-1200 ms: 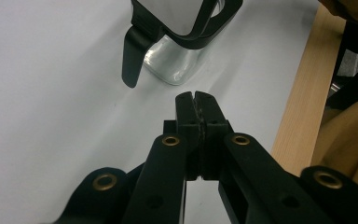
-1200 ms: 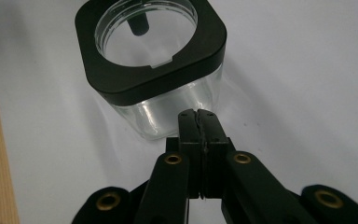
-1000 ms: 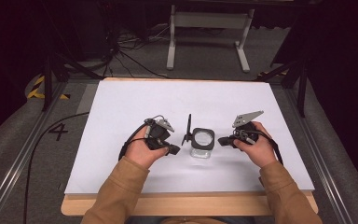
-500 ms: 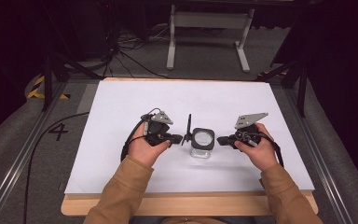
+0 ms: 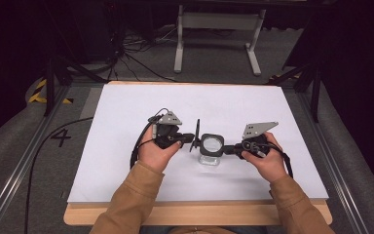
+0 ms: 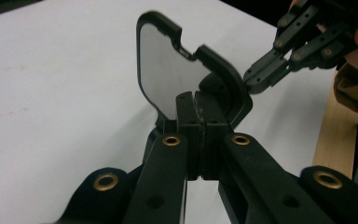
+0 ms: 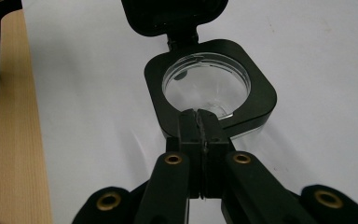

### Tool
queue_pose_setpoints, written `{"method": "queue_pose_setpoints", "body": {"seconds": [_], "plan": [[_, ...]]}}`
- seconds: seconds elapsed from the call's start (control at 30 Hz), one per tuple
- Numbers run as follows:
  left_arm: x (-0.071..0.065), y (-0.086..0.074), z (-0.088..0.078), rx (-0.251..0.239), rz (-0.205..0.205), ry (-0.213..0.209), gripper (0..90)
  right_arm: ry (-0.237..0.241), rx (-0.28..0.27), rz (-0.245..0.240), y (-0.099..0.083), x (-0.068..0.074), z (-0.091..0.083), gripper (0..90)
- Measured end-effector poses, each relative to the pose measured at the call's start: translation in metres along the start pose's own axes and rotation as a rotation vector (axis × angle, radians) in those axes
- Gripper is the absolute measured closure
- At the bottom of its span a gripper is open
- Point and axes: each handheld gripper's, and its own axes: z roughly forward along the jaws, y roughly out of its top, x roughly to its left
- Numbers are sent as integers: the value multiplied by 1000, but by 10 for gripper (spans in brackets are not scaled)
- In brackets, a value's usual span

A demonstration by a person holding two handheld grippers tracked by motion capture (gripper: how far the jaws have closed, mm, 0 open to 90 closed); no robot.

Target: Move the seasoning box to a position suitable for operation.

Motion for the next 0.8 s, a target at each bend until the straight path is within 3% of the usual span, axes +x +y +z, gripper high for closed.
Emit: {"method": "queue_pose_setpoints", "body": {"seconds": [0.2, 0.5, 0.8], "plan": [[-3, 3, 6, -9, 18, -4, 898, 1, -5, 6, -2, 0, 0, 900], [-12, 6, 20, 20, 53, -33, 897, 3, 2, 13, -5, -1, 0, 900], [-17, 7, 32, 61, 68, -62, 896, -46, -17, 57, -13, -11, -18, 900]]}}
